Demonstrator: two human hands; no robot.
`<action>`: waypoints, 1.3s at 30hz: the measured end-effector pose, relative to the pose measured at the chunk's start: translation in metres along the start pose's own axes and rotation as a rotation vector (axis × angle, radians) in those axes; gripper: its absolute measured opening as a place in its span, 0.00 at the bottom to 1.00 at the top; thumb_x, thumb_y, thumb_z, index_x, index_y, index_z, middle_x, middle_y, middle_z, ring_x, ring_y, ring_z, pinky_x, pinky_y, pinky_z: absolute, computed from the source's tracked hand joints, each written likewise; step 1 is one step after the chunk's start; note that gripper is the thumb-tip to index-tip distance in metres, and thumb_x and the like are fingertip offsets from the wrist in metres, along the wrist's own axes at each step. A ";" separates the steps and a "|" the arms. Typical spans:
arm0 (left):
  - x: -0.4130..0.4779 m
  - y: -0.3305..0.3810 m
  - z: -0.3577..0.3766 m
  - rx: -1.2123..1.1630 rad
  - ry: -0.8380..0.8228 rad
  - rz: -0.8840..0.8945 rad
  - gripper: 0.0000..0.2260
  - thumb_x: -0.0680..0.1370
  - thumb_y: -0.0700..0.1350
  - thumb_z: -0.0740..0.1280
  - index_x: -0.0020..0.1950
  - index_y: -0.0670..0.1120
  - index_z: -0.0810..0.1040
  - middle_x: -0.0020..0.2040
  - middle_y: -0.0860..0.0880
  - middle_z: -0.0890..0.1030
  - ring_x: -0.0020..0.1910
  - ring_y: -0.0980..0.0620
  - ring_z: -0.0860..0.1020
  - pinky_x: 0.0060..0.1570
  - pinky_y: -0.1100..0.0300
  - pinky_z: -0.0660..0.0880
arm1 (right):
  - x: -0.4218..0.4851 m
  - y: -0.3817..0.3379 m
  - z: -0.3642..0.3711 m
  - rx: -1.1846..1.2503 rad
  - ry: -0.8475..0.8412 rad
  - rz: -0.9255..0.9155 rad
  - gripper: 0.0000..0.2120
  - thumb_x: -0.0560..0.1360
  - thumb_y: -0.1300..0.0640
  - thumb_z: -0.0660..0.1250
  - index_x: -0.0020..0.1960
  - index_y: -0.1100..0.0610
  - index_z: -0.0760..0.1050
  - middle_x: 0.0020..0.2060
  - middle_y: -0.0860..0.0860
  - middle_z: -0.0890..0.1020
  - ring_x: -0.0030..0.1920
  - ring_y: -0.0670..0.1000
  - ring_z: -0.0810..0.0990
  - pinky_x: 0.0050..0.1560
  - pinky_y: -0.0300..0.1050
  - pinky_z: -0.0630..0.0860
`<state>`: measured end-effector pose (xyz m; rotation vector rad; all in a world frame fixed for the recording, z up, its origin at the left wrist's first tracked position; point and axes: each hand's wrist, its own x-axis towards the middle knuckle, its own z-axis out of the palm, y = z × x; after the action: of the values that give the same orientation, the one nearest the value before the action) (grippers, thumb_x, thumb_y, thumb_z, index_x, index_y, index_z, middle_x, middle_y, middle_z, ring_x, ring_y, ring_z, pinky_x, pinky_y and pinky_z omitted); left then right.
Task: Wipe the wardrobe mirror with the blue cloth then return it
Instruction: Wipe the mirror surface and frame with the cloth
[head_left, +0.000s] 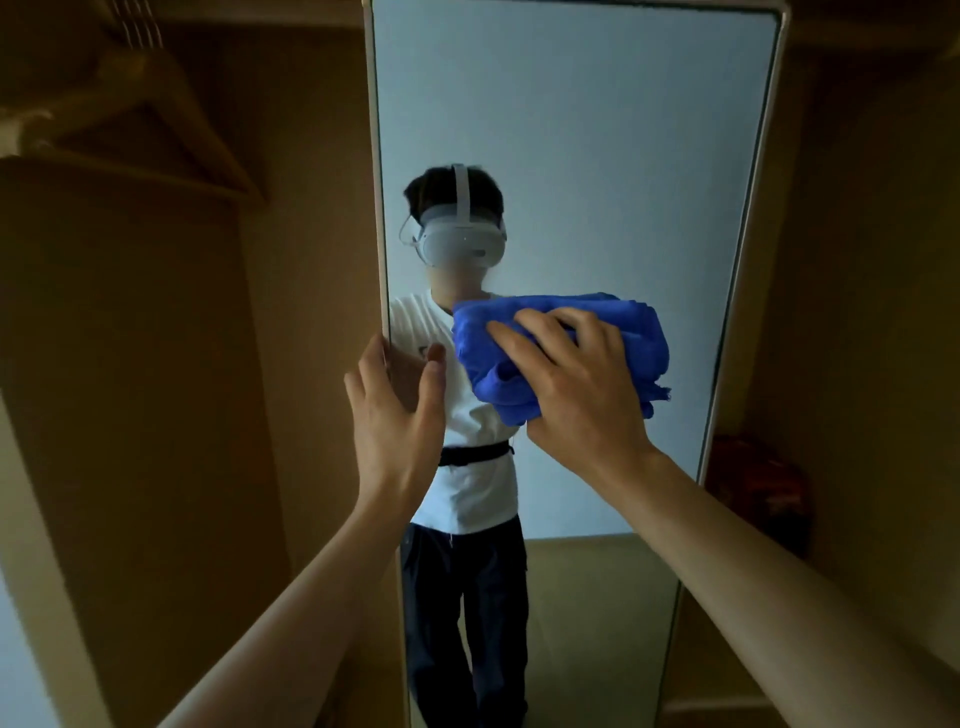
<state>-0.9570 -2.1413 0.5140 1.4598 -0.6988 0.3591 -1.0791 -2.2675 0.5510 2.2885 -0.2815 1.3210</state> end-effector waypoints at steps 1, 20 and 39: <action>-0.006 -0.006 0.000 0.007 -0.006 -0.013 0.27 0.81 0.58 0.67 0.78 0.55 0.62 0.64 0.57 0.67 0.56 0.62 0.71 0.50 0.66 0.67 | -0.010 -0.003 0.005 0.015 -0.012 0.003 0.25 0.73 0.58 0.57 0.69 0.53 0.75 0.64 0.51 0.78 0.60 0.61 0.75 0.58 0.56 0.69; -0.091 -0.102 0.004 0.076 -0.032 -0.177 0.20 0.82 0.49 0.66 0.73 0.53 0.67 0.63 0.57 0.69 0.56 0.76 0.70 0.57 0.65 0.72 | -0.158 -0.054 0.074 0.077 -0.166 0.009 0.30 0.72 0.58 0.71 0.73 0.51 0.71 0.69 0.52 0.75 0.63 0.61 0.75 0.61 0.58 0.72; -0.165 -0.191 0.007 0.134 -0.105 -0.302 0.26 0.81 0.46 0.67 0.77 0.53 0.63 0.71 0.53 0.68 0.63 0.77 0.65 0.60 0.71 0.67 | -0.267 -0.089 0.126 0.113 -0.242 0.009 0.23 0.79 0.55 0.62 0.73 0.50 0.71 0.68 0.53 0.76 0.64 0.59 0.71 0.58 0.56 0.73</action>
<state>-0.9650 -2.1379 0.2623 1.6930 -0.5349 0.0974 -1.0849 -2.2691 0.2427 2.5487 -0.3042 1.0888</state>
